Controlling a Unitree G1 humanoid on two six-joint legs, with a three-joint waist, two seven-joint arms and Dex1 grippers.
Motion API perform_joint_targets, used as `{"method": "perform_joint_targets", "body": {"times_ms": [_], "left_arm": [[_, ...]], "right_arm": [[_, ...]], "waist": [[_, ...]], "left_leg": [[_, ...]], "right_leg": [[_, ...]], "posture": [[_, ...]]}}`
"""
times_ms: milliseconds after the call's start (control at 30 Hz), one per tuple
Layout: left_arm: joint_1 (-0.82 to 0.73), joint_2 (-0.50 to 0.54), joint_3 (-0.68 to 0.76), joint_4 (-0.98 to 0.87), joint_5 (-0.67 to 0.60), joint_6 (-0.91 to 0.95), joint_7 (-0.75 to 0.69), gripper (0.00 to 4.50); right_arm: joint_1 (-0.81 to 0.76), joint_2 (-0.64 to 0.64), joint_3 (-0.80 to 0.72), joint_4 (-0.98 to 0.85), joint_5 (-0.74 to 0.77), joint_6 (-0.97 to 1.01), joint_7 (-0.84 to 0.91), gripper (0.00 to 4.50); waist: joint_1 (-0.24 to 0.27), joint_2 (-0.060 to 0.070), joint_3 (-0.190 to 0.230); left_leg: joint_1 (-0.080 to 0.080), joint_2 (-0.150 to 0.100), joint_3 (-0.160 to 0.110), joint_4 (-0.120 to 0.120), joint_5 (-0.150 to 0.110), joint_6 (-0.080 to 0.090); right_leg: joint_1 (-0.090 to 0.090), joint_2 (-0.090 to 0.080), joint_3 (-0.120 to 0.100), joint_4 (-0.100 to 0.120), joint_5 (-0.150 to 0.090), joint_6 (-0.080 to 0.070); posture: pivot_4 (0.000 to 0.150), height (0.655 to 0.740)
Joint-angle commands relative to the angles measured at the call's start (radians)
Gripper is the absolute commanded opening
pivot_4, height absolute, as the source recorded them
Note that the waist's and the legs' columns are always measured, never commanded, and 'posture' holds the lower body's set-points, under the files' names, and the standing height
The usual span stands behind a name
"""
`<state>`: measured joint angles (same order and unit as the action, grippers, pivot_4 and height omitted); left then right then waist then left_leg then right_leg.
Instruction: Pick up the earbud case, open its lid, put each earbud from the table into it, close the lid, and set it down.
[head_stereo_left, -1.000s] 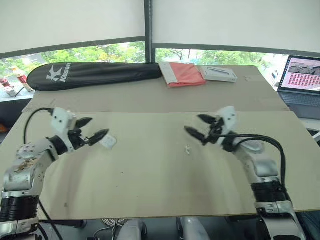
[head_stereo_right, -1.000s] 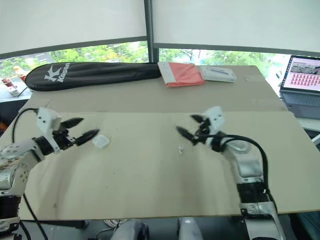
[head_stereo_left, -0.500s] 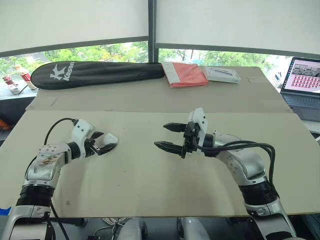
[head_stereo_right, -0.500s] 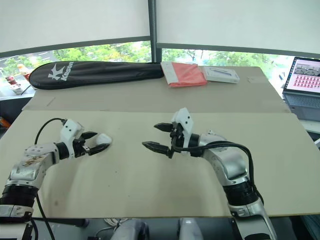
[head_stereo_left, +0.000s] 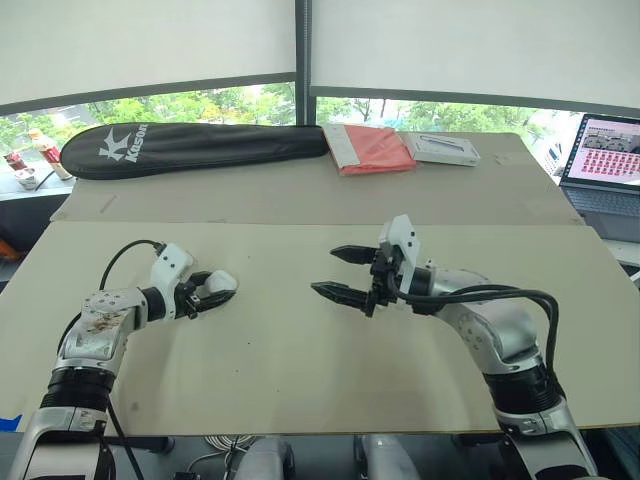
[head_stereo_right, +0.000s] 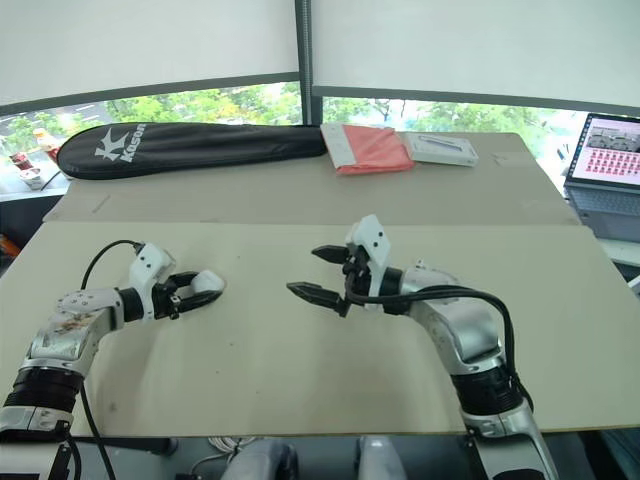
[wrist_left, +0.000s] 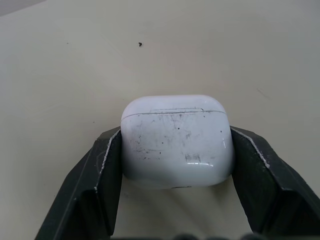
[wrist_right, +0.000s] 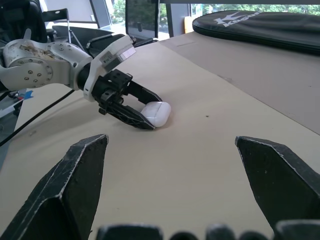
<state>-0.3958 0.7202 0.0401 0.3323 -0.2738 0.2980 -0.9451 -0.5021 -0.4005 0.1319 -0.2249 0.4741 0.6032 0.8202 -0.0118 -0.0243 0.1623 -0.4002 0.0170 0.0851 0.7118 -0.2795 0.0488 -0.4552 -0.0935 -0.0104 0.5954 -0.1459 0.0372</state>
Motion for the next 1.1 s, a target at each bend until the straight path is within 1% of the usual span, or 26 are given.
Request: {"method": "perform_joint_targets", "body": {"times_ms": [33,67,133,167,300,400,500,600,733,900,1100], "left_arm": [[-0.04,-0.048,0.038,-0.088,0.012,-0.174,0.048,2.59],[-0.057,-0.065,0.046,-0.095,0.019,-0.225,0.069,2.59],[-0.103,-0.079,0.029,-0.096,0.101,-0.443,0.108,2.59],[-0.115,-0.081,0.021,-0.09,0.128,-0.513,0.115,2.59],[-0.203,-0.079,-0.022,-0.003,0.289,-0.946,0.184,2.59],[-0.262,-0.088,-0.055,0.087,0.35,-1.161,0.215,2.59],[-0.31,-0.098,-0.094,0.16,0.386,-1.317,0.235,2.59],[-0.354,-0.115,-0.126,0.227,0.405,-1.43,0.259,2.59],[-0.396,-0.112,-0.145,0.302,0.411,-1.508,0.284,2.59],[-0.425,-0.108,-0.159,0.356,0.428,-1.552,0.311,2.59],[-0.436,-0.104,-0.182,0.376,0.439,-1.584,0.331,2.59]], "right_arm": [[-0.064,0.001,-0.073,0.021,0.033,0.029,-0.038,4.5],[-0.075,0.003,-0.083,0.03,0.043,0.045,-0.045,4.5],[-0.104,0.003,-0.1,0.055,0.074,0.115,-0.059,4.5],[-0.113,0.004,-0.105,0.064,0.081,0.136,-0.064,4.5],[-0.214,0.052,-0.185,0.118,0.263,0.35,-0.081,4.5],[-0.258,0.07,-0.181,0.149,0.286,0.399,-0.084,4.5],[-0.295,0.093,-0.162,0.17,0.296,0.425,-0.085,4.5],[-0.326,0.131,-0.131,0.194,0.279,0.413,-0.083,4.5],[-0.345,0.166,-0.121,0.224,0.26,0.395,-0.092,4.5],[-0.355,0.181,-0.119,0.24,0.253,0.387,-0.098,4.5],[-0.367,0.189,-0.124,0.251,0.245,0.375,-0.11,4.5]], "waist": [[0.002,0.0,0.0],[0.007,0.0,0.0],[0.014,-0.001,0.0],[0.015,-0.001,0.0],[0.013,-0.001,0.0],[0.01,0.0,0.0],[0.01,0.0,0.0],[0.009,0.0,0.0],[0.006,0.0,0.0],[0.003,0.0,0.0],[0.0,0.0,0.0]], "left_leg": [[0.0,0.0,0.0,0.0,0.0,0.0],[-0.001,0.0,-0.001,0.0,0.0,0.0],[-0.003,0.0,-0.001,0.002,0.0,0.0],[-0.004,0.0,0.0,0.002,0.0,0.0],[-0.004,0.0,0.0,0.001,0.0,0.0],[-0.004,0.0,0.0,0.001,0.0,0.0],[-0.004,0.0,0.003,0.001,0.0,0.0],[-0.005,0.0,0.005,0.001,0.0,0.0],[-0.006,0.0,0.005,0.002,0.0,0.0],[-0.006,0.0,0.005,0.002,0.0,0.001],[-0.006,0.0,0.005,0.002,0.0,0.001]], "right_leg": [[0.0,0.0,0.0,0.0,0.0,0.0],[0.0,-0.001,0.0,0.0,0.0,0.0],[-0.001,-0.001,-0.001,0.0,0.001,-0.001],[-0.001,-0.001,-0.002,-0.001,0.001,-0.002],[-0.001,-0.001,-0.002,0.0,0.002,-0.003],[-0.001,-0.001,-0.002,0.0,0.004,-0.003],[-0.001,-0.001,-0.004,0.0,0.004,-0.003],[-0.001,-0.001,-0.004,0.0,0.005,-0.001],[-0.001,-0.001,-0.004,0.0,0.006,0.0],[-0.001,-0.001,-0.004,0.0,0.006,0.0],[-0.001,-0.001,-0.005,0.0,0.006,0.001]], "posture": [[0.15,0.74],[0.15,0.74],[0.15,0.74],[0.15,0.74],[0.15,0.74],[0.15,0.74],[0.15,0.74],[0.15,0.74],[0.15,0.74],[0.15,0.74],[0.15,0.74]]}}
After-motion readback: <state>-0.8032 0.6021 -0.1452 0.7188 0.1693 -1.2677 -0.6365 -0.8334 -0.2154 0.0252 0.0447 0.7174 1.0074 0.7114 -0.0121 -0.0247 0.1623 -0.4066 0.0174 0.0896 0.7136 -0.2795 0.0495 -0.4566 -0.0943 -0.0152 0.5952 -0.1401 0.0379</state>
